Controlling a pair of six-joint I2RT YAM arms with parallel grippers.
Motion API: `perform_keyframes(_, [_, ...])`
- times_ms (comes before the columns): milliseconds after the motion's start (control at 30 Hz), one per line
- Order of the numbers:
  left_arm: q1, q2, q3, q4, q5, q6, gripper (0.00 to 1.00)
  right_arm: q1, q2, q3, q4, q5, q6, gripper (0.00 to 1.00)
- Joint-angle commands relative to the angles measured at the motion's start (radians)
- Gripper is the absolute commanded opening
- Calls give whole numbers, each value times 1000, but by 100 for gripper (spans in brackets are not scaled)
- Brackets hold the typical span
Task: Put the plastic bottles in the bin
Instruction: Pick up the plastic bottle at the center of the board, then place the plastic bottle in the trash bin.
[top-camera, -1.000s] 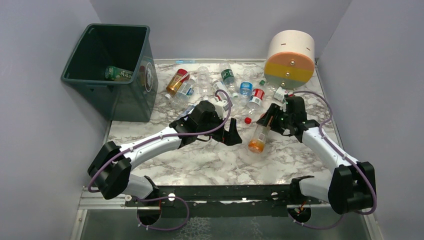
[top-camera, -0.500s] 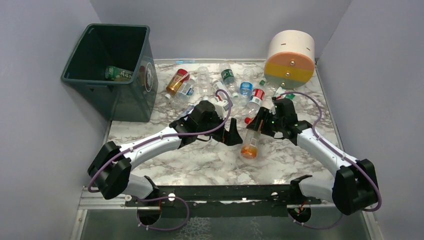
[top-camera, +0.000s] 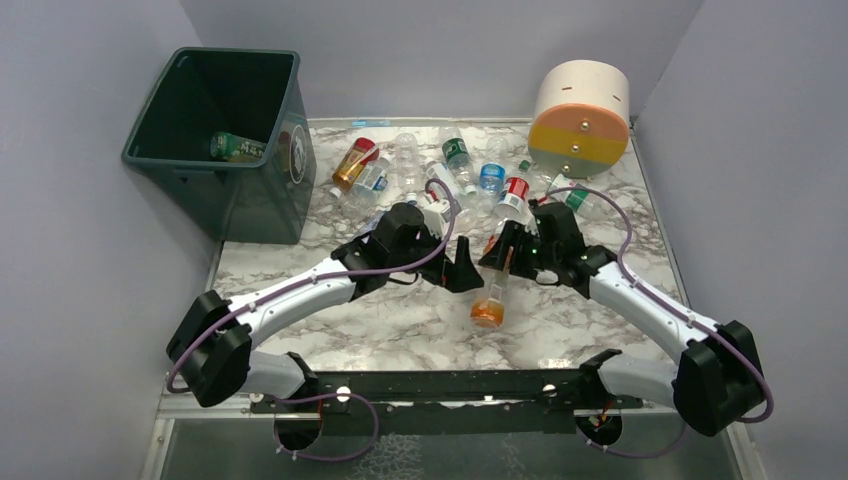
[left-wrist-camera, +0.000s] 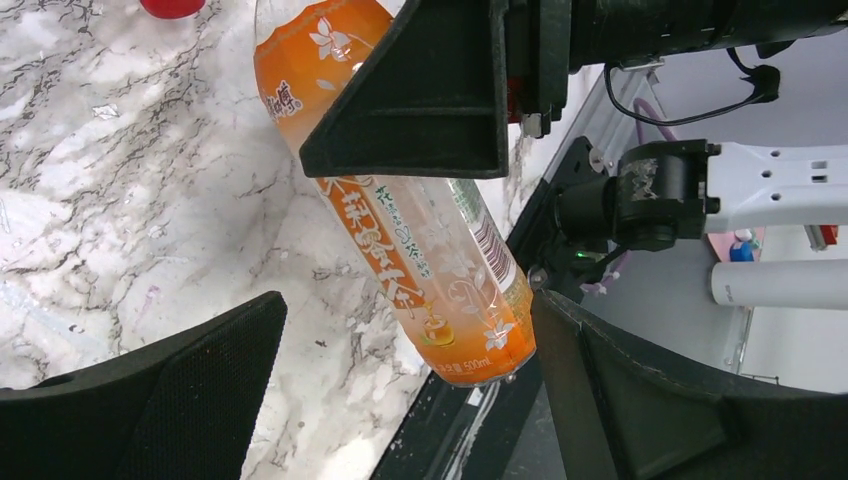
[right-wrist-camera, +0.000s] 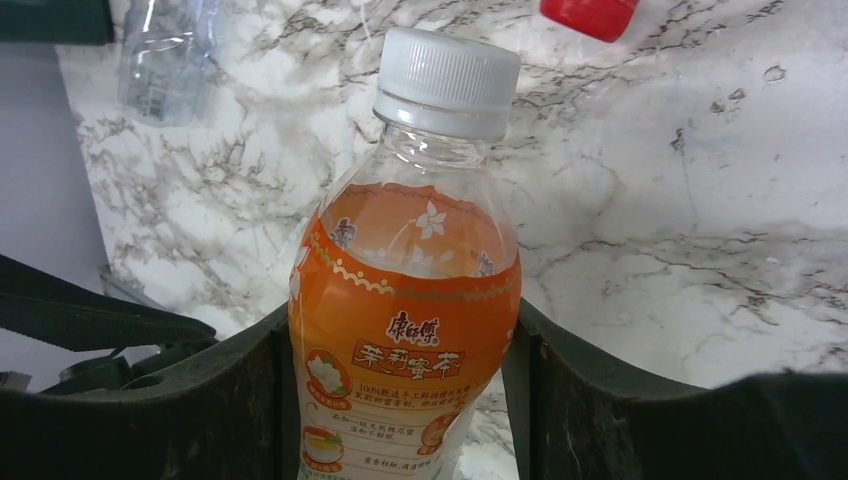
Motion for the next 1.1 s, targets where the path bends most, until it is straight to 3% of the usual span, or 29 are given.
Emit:
perform_keyframes(0, [-5,-92,-28,7,21,-16,99,34,-81,-22,-24,24,39,57])
perform_keyframes(400, [-4,-189,-124,44,21,-63,99,73,-170,-110,-51,8,78,57])
perform_keyframes(1067, [-4,-142,-122,72,41,-55,99,140,36,22,65,33,122,57])
